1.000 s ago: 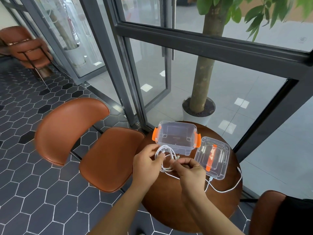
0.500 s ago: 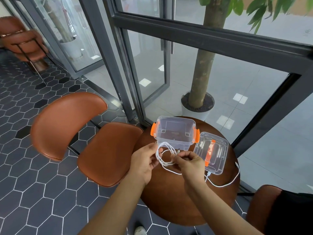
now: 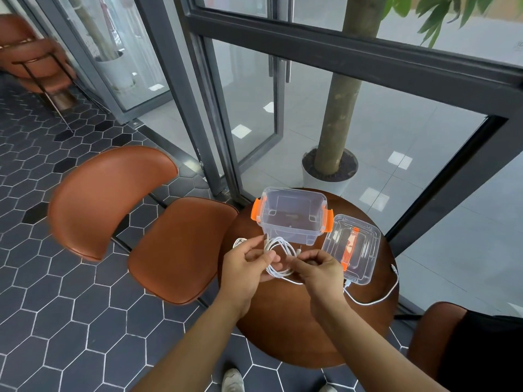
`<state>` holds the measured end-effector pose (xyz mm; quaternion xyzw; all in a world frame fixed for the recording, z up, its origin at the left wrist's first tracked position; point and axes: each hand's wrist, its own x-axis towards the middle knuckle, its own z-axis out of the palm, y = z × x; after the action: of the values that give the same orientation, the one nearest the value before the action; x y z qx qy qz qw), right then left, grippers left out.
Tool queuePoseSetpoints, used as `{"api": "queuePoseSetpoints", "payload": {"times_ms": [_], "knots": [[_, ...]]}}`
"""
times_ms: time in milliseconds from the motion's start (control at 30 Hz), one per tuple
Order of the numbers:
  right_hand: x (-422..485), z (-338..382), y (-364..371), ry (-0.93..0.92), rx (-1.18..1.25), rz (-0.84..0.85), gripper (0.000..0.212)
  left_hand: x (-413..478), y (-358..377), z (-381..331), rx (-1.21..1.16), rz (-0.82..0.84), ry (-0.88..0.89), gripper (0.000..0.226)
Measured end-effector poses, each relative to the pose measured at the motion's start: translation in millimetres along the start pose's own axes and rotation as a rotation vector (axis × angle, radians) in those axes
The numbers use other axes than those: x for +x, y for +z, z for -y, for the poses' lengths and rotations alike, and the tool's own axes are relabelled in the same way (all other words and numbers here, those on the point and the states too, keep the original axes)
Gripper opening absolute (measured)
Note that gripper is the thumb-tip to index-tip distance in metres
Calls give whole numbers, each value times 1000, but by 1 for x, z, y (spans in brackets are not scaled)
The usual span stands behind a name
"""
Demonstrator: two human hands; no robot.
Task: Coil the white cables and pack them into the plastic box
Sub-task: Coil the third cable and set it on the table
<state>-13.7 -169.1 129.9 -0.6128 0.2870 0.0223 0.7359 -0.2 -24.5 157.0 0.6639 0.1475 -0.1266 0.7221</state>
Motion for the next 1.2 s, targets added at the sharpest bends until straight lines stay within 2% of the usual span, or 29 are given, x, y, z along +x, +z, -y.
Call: {"api": "queuePoseSetpoints", "payload": {"times_ms": [200, 400, 533, 767, 833, 900, 967, 1100, 1200], "knots": [[-3, 7, -7, 171, 273, 165, 11, 6, -9, -5, -118, -10, -100, 44], [-1, 11, -12, 153, 285, 44, 10, 5, -10, -3, -283, -13, -186, 43], [-3, 5, -15, 226, 389, -22, 10, 6, -8, -2, -350, -16, -189, 33], [6, -4, -22, 247, 353, -21, 7, -1, 1, 0, -316, 15, -154, 29], [12, -6, -22, 252, 203, 62, 11, -3, 2, 2, -298, 32, -163, 30], [14, -4, -23, 236, 45, 229, 14, -3, 1, 2, -265, 50, -173, 32], [14, 1, -25, 210, -15, 390, 14, -2, -3, 0, -209, 73, -175, 33], [17, 10, -29, 245, 121, 606, 24, 0, -6, -8, -93, 101, -206, 28], [17, 8, -30, 313, 276, 658, 23, 2, -6, -13, -38, 115, -265, 25]]}}
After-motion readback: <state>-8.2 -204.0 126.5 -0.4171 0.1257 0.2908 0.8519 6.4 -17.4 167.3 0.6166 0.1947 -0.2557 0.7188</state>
